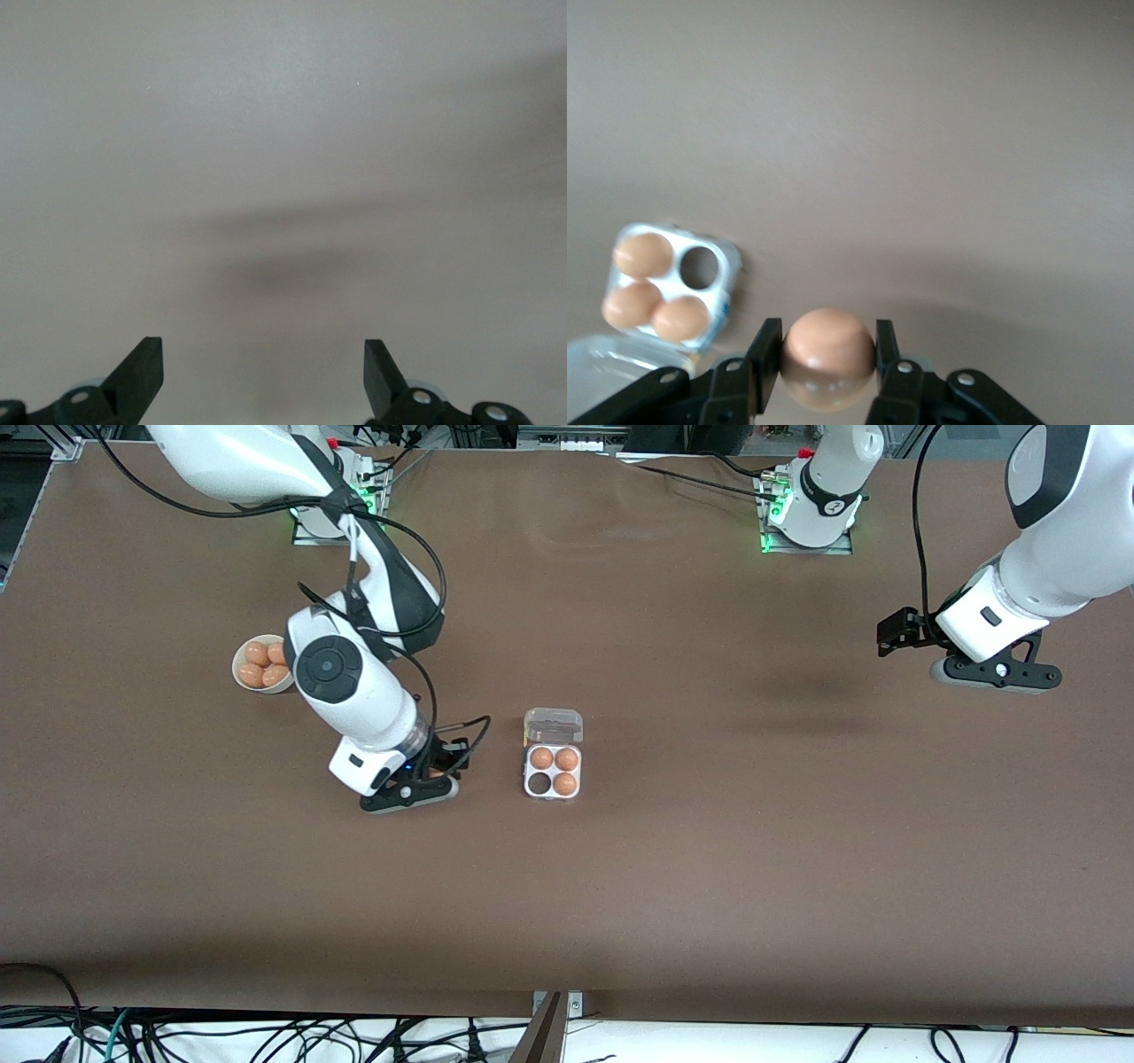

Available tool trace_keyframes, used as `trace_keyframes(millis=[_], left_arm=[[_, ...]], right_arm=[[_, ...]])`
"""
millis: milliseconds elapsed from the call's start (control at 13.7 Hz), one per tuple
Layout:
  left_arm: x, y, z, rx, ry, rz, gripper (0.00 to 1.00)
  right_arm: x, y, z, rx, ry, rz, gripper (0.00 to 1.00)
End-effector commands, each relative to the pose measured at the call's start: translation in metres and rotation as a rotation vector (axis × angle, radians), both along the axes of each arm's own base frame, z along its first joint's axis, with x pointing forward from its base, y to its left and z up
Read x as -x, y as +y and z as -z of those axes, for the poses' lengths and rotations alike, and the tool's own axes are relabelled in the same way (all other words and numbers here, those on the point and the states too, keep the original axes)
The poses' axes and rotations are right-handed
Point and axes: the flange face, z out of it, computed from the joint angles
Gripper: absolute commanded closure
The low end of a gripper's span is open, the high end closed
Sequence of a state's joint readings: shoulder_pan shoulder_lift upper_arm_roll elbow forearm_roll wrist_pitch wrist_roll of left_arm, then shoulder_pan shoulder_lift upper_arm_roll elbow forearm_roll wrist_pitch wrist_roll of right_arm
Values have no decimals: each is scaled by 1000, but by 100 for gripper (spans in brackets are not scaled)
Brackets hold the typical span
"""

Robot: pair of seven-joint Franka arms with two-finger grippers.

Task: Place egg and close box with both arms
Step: 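Carry the egg with the right gripper to the plastic egg box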

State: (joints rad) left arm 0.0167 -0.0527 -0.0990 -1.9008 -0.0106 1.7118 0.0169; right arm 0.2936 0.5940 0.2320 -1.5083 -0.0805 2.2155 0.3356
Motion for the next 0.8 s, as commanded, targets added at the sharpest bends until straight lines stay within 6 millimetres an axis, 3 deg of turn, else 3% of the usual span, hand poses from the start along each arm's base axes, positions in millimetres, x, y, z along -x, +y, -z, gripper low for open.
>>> trace_keyframes(millis=[0,292,512,731], left_arm=[[-4,-2,-4,-3,-6,0,0],[-4,-2,-4,-3,-6,0,0],[-4,-2,-4,-3,-6,0,0],[-4,-2,-4,-3,-6,0,0]], right_arm=[[-7,35,-1,-46,-13,39,87],[-8,67,15,-105,-62,65,87],[5,93,23,-132,-84,55,87],[13,102,27,-125,-80,50,87]])
